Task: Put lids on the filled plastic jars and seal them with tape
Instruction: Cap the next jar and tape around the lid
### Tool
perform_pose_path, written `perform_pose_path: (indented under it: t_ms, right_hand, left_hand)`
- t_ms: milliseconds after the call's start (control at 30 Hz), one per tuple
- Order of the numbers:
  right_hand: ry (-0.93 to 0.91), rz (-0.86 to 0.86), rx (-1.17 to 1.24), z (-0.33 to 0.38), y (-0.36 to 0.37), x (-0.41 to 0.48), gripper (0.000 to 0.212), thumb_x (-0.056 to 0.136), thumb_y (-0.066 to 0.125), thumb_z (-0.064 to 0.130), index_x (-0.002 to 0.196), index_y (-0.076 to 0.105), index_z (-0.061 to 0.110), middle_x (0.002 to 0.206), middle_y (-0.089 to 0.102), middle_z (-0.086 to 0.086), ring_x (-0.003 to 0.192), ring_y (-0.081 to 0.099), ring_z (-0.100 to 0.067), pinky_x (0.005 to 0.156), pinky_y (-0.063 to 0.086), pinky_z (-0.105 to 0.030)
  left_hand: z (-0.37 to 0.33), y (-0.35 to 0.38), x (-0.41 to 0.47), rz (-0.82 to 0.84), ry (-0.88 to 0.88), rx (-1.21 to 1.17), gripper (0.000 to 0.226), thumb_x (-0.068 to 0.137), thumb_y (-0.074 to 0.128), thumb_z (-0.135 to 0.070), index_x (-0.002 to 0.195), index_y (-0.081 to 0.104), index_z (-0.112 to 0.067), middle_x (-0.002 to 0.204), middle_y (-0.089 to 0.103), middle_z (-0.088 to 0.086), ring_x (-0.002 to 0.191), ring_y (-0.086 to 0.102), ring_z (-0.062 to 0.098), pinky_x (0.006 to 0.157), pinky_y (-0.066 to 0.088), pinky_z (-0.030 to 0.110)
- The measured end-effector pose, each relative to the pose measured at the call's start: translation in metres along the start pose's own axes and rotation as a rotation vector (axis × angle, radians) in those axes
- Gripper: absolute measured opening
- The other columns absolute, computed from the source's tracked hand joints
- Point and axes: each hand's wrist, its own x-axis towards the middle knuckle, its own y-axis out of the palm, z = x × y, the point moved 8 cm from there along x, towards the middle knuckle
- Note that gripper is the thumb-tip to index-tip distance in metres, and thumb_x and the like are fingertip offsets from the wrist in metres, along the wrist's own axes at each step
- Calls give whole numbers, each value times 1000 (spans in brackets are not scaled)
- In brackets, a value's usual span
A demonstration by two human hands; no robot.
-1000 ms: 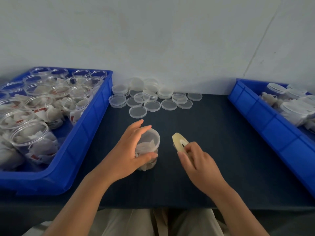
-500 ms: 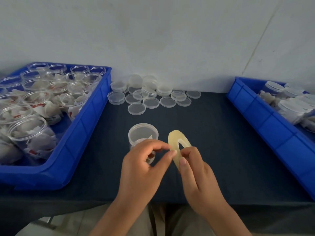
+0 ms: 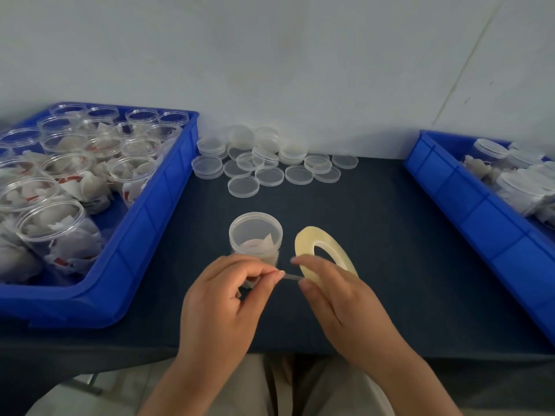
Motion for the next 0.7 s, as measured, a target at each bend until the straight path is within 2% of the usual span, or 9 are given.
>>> perform_pose_path:
  t_ms: [67,167,233,267,367,467,567,633,700]
  right_hand:
    - [-34,4,-42,2,1,2,27,110,29,51,125,51,46,90,58,16,80,57,-9,66,48,-21]
    - [24,42,-60,-8,0,7,34,110,25,53,118,57,44,93,56,24,87,58,0,68,43,-9]
    - [51,91,-73,-14,2,11,29,107,29,53,114,56,46,92,57,25,91,58,3,69,43,-9]
    - [54,106,-80,-15,2,14,23,107,32,50,110,55,47,90,58,24,91,58,3,68,44,-11]
    - [78,133,-49,-18,4,24,16,107,35,50,98,48,48,77,54,21,83,58,1,64,43,-15]
    - [117,163,4,-19,8,31,24,106,36,54,97,54,41,81,60,14,76,60,-6,59,47,-25]
    - [183,200,48,-22,14,33,16,106,40,55,101,54,51,87,66,22,86,62,3,64,51,-20]
    - [206,209,71,-23,17,34,13,107,43,52,102,55,54,88,65,27,89,60,9,64,46,-16]
    - [236,211,107,-24,20,35,14,108,44,50,102,57,52,90,65,27,90,60,10,66,44,-15]
  left_hand:
    - [10,-2,-1,-64,-16,-55,19,100,62,-41,115,70,-34,105,68,-24,91,68,1,72,51,10]
    - [48,1,-2,-132,-226,-247,67,94,71,-47,151,36,-51,148,51,-24,131,58,3,99,48,16]
    - [73,20,2,-10,-393,-315,95,80,80,-61,152,19,-61,158,32,-30,145,40,-5,113,37,20]
    - [82,31,5,70,-448,-346,100,75,85,-63,150,19,-60,157,30,-31,145,37,-7,115,36,21]
    - [95,53,16,150,-509,-462,81,71,93,-52,132,40,-44,139,53,-28,128,56,-4,103,51,19]
    - [98,56,24,133,-478,-478,65,77,90,-48,128,50,-39,122,65,-30,116,64,-6,90,53,13]
    - [87,55,26,171,-435,-391,60,83,64,-66,136,49,-43,119,55,-49,116,54,-21,84,42,-2]
    - [81,55,24,186,-394,-346,67,88,50,-71,150,39,-47,120,44,-61,119,43,-31,84,35,-8]
    - [77,56,23,201,-395,-340,65,93,45,-71,154,24,-60,123,30,-69,119,33,-39,83,35,-8]
